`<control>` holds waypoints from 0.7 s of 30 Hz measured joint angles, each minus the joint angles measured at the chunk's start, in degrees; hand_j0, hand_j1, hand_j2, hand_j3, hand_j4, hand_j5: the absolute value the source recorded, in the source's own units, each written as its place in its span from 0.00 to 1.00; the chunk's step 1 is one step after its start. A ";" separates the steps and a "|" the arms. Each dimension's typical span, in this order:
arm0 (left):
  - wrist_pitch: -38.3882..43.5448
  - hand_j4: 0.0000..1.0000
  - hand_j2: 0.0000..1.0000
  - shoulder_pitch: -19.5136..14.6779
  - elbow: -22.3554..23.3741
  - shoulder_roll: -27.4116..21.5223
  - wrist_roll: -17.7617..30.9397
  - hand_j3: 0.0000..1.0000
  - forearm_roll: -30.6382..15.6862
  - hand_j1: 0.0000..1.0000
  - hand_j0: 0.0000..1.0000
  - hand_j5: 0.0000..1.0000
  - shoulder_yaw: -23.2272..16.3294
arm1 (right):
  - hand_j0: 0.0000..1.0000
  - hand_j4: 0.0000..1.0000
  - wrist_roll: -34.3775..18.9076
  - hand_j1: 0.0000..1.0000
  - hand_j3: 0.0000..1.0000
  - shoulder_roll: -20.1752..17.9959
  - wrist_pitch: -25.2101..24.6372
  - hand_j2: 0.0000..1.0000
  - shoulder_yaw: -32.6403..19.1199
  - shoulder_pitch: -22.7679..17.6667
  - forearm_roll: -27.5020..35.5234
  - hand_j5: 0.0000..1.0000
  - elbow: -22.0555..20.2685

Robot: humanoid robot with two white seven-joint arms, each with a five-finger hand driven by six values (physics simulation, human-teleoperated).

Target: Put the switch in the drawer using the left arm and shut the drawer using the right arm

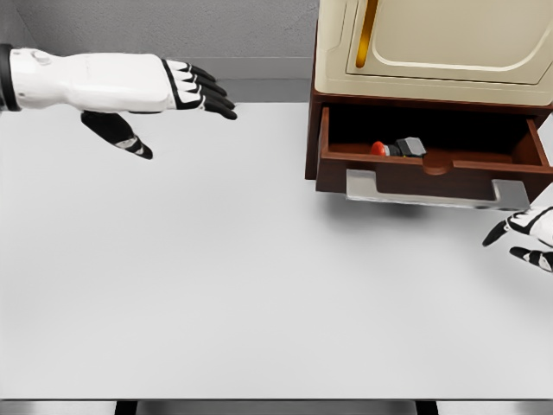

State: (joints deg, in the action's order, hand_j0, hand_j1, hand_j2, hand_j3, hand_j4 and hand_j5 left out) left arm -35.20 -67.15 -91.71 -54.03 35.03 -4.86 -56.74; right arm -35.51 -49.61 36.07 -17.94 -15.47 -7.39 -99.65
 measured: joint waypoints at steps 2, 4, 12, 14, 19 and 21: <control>0.00 1.00 1.00 0.44 -0.03 -0.28 0.00 1.00 0.41 1.00 1.00 1.00 -0.04 | 0.55 0.55 -0.13 0.55 0.55 0.02 0.27 0.55 0.08 0.70 -0.22 0.55 0.31; -0.01 1.00 1.00 0.70 -0.19 -0.41 0.00 1.00 0.59 1.00 1.00 1.00 -0.06 | 0.55 0.55 -0.12 0.55 0.55 0.05 0.57 0.55 0.22 0.79 0.24 0.55 0.69; 0.02 1.00 1.00 0.79 -0.29 -0.52 0.00 1.00 0.85 1.00 1.00 1.00 -0.03 | 0.55 0.55 0.44 0.55 0.55 -1.15 -0.77 0.55 0.76 -1.75 1.49 0.55 0.97; 0.02 1.00 1.00 0.88 -0.24 -0.51 0.00 1.00 0.87 1.00 1.00 1.00 -0.02 | 0.55 0.55 0.46 0.55 0.55 -1.42 -0.82 0.55 0.48 -3.25 1.51 0.55 0.93; 0.03 1.00 1.00 1.14 0.04 -0.47 0.00 1.00 0.89 1.00 1.00 1.00 -0.01 | 0.55 0.55 0.48 0.55 0.55 -1.56 -0.86 0.55 -3.25 -7.12 1.70 0.55 0.03; 0.03 1.00 1.00 1.14 0.08 -0.48 -0.01 1.00 0.89 1.00 1.00 1.00 -0.01 | 0.55 0.55 0.49 0.55 0.55 -1.56 -0.89 0.55 -4.99 -7.12 2.28 0.55 -0.29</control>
State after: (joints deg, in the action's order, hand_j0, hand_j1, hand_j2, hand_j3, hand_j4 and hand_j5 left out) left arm -35.17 -66.01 -91.63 -54.52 35.03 -3.97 -56.75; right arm -35.02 -51.17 35.18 -22.94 -22.59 -5.11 -99.94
